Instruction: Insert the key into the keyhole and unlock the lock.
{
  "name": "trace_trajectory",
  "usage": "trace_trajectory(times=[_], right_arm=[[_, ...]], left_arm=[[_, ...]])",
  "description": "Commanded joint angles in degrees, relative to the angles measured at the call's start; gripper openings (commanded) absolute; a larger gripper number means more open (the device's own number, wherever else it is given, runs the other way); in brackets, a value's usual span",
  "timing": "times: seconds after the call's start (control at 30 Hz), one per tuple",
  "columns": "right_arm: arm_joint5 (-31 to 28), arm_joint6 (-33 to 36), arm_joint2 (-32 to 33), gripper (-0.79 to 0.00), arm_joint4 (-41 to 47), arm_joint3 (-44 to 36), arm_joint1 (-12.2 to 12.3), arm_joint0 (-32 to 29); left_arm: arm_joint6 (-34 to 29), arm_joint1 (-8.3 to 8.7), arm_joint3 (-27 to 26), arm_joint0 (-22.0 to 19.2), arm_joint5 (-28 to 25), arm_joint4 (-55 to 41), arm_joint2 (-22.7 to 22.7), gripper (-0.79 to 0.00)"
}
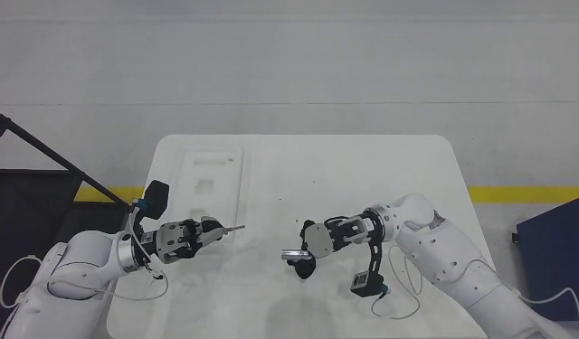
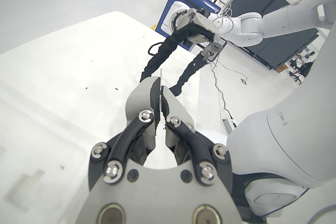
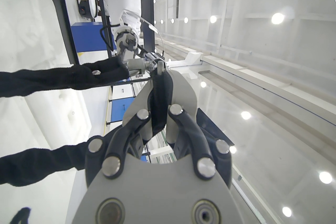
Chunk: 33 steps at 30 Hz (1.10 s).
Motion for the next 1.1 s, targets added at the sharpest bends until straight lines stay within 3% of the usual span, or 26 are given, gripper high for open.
trace_trajectory(times=[0.0,0.3,0.8,0.9,1.07], right_arm=[[-1.0,-0.9,-0.4,-0.785,-0.9,0.0,-0.2,0.8],[-2.9,-2.8,-0.4,-0.785,0.9,-1.8,-0.8,1.9],[-2.9,-2.8,-4.8,-0.785,3.6,0.0,0.3,5.6],[-2.9,-2.8,-4.8,-0.785,3.6,0.0,0.3,5.6],[-2.9,-2.8,-4.8,-0.785,3.6,0.0,0.3,5.6]], left_arm=[[0.0,0.00,0.0,0.0,0.0,0.0,0.0,-0.785],[0.0,0.00,0.0,0.0,0.0,0.0,0.0,-0.785],[0.6,-0.05,-0.1,0.2,0.7,-0.4,0.4,-0.785],[0.4,0.13,-0.7,0.6,2.2,-4.8,2.4,-0.785],[-5.1,1.22,-0.7,-0.1,5.1,-14.5,4.9,-0.785]])
